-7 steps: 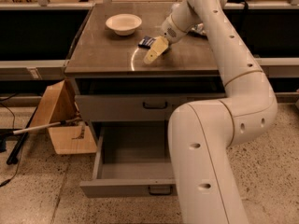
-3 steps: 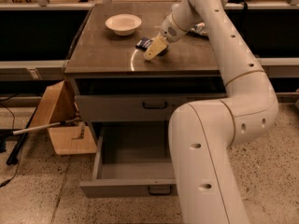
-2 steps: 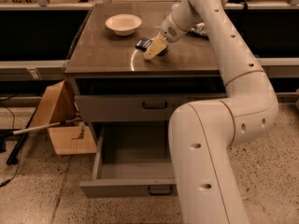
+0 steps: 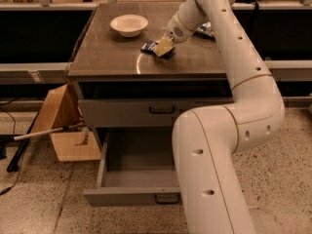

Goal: Place rxbar blueberry into middle drawer

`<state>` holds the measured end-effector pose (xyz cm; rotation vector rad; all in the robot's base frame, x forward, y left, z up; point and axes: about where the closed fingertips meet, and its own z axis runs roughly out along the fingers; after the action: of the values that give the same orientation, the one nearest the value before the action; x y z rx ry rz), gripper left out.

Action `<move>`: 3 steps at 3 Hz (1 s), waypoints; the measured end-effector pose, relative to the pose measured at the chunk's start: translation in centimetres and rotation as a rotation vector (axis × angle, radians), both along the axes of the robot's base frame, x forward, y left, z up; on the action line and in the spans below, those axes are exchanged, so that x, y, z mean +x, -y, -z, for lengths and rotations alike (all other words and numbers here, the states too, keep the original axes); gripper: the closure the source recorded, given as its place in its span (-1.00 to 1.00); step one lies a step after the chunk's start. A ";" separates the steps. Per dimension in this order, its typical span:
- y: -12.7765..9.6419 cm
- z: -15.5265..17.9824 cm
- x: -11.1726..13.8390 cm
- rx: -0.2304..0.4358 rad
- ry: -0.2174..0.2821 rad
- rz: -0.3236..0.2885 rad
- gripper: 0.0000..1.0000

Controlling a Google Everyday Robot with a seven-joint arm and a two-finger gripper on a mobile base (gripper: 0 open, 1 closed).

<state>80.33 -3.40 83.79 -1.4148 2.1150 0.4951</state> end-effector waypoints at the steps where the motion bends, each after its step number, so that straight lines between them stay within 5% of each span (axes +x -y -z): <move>1: 0.0 0.4 0.2 0.033 0.012 -0.009 1.00; 3: 0.4 -1.3 -1.6 0.162 0.073 -0.142 1.00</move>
Offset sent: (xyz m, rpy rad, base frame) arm -0.0067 -0.0165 0.0128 0.1506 -0.0625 0.0748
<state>78.78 -3.75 85.05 -1.4725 1.8810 0.6455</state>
